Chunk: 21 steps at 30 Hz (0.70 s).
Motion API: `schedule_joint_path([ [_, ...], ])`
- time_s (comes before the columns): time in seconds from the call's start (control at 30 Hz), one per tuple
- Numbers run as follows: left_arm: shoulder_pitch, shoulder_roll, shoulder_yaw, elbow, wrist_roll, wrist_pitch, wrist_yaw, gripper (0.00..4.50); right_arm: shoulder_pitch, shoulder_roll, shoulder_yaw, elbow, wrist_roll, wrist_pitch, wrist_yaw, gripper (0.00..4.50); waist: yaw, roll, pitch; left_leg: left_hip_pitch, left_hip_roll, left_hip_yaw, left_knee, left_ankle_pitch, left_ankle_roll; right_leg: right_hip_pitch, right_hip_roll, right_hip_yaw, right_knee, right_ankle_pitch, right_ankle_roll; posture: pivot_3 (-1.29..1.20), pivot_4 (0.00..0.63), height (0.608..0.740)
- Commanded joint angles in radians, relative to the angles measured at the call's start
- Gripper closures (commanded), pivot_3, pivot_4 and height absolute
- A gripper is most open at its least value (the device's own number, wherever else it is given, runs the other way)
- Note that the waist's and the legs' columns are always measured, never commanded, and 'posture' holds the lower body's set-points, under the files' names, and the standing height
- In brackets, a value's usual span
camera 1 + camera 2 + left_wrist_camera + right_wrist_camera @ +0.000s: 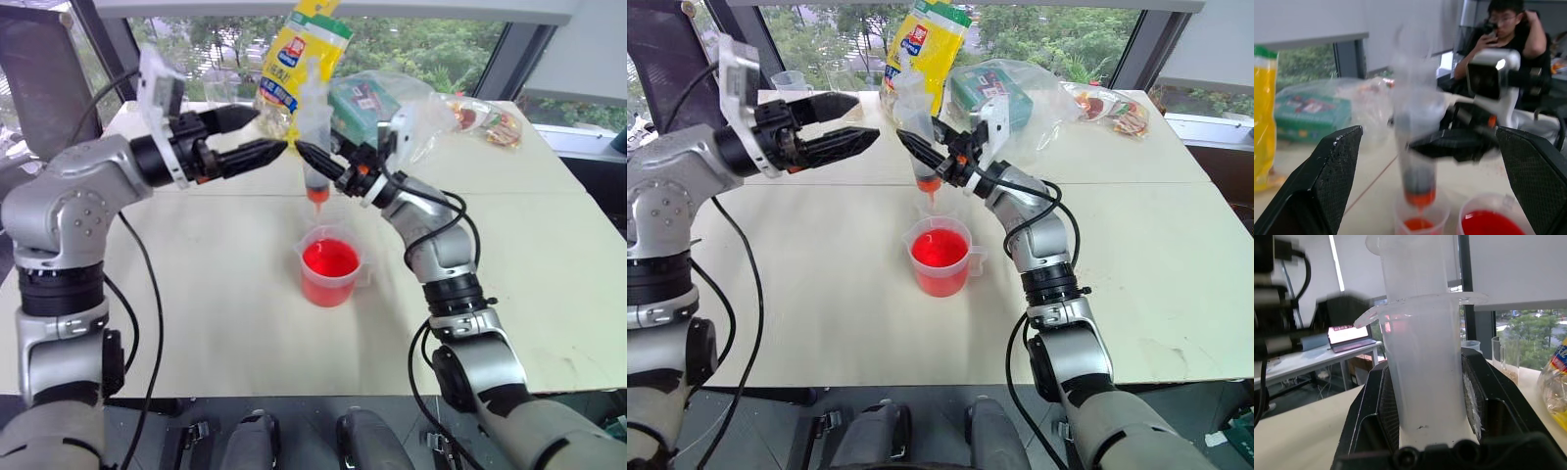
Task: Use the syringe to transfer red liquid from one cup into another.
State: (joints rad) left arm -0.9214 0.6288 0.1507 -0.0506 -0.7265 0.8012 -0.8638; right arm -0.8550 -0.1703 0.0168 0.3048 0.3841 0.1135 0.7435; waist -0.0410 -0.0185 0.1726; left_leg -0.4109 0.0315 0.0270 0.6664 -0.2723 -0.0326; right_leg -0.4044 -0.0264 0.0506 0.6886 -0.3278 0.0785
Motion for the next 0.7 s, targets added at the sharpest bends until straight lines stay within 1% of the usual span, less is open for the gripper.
schedule_joint_path([
  [0.03,-0.054,-0.028,-0.022,0.019,0.015,-0.031,-0.003,0.04,0.003,0.014,-0.005,-0.022,-0.006,-0.033,0.003,3.12,-0.002,0.000,0.000,0.000,0.000,0.000,0.000,0.000,0.000,0.000,0.000,0.000,0.000,0.000,0.000,0.00,0.150,0.740],
  [0.33,-0.096,-0.078,-0.050,0.057,0.014,-0.026,-0.040,0.04,0.016,0.014,-0.005,-0.014,-0.025,-0.046,-0.003,3.12,-0.004,0.000,0.000,0.000,0.000,0.000,0.000,0.001,-0.001,-0.001,0.001,0.001,0.001,0.000,0.000,0.00,0.150,0.740],
  [0.7,-0.145,-0.139,-0.096,0.199,0.091,-0.109,-0.088,0.04,0.015,0.017,0.001,-0.012,-0.037,-0.046,0.009,3.12,-0.003,0.000,0.000,0.000,0.000,0.000,0.000,0.001,-0.001,-0.001,0.000,0.000,0.001,0.000,0.000,0.00,0.150,0.740],
])
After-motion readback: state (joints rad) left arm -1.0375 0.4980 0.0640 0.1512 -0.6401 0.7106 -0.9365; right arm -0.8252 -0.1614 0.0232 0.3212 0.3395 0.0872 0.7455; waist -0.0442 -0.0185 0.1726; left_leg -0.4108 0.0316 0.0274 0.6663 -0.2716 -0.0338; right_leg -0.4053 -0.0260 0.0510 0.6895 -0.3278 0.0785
